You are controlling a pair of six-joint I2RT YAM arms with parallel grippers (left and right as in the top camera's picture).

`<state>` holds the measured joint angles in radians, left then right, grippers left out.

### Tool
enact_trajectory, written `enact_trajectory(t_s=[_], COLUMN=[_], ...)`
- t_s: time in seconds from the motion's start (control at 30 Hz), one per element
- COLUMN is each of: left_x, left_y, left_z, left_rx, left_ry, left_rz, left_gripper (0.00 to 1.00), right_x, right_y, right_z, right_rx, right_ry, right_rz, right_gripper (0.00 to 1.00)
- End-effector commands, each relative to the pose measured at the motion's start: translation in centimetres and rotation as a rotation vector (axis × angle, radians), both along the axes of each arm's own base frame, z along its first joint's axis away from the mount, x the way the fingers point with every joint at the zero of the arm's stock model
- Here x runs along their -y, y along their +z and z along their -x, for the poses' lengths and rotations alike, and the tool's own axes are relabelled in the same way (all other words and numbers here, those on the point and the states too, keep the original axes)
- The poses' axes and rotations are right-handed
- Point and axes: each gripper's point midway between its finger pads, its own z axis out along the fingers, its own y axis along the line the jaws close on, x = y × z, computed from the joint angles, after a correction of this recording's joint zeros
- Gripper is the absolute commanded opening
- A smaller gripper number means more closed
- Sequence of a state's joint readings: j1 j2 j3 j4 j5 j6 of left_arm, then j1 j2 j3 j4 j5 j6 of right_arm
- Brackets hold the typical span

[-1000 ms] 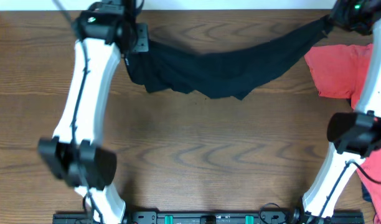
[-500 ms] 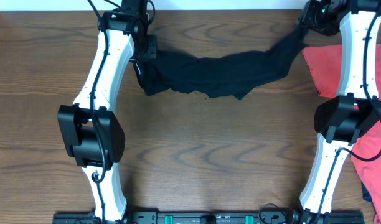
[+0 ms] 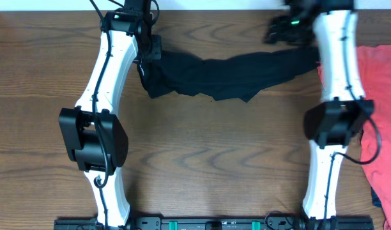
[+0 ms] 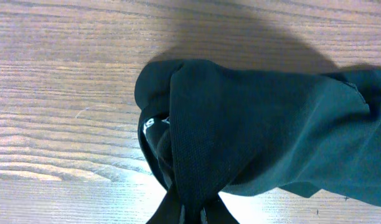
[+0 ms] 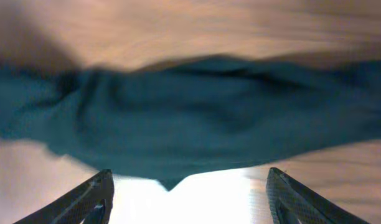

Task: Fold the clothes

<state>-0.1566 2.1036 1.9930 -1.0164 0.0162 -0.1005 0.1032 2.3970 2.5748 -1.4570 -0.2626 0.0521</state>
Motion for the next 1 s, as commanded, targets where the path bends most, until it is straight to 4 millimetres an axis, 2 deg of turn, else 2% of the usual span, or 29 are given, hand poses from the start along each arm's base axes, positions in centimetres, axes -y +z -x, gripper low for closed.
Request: enact_trajectory(t_s=[0.0,0.13,0.23,0.37,0.57,0.7,0.97], left_x=[-0.5,-0.5,-0.5,-0.5,-0.5,-0.5,-0.5], left_y=[0.8,0.8,0.8,0.8,0.8,0.8,0.8], left_z=[-0.1,-0.1,-0.2,-0.2,-0.2,-0.2,-0.2], left_rx=[0.018,0.019,0.019,0.019,0.019,0.019,0.019], left_ry=[0.004,-0.002,-0.002,-0.002,-0.002,-0.002,-0.002], left_rz=[0.0,-0.003,-0.004,-0.004,-0.004,-0.004,-0.004], left_gripper=[0.06,0.06,0.06,0.06,0.06,0.06,0.06], right_x=[-4.9,-7.0,-7.1,-6.8,-7.1,-7.3,-7.0], right_y=[-0.9,-6.0,-8.8,-10.2,-11.0,-12.8,-16.9], right_z=[2.5,4.9,6.6,7.5,8.6,9.8,11.9], right_rx=[-0.054,-0.193,-0.271,-0.312,-0.346,-0.391,-0.454], right_ry=[0.112,0.114,0.121,0.126,0.149,0.153,0.134], right_rz=[-0.022,-0.017,-0.015,-0.005,0.0,-0.018,-0.033], right_gripper=[0.75,0.63,0.63,0.63,0.6,0.56,0.58])
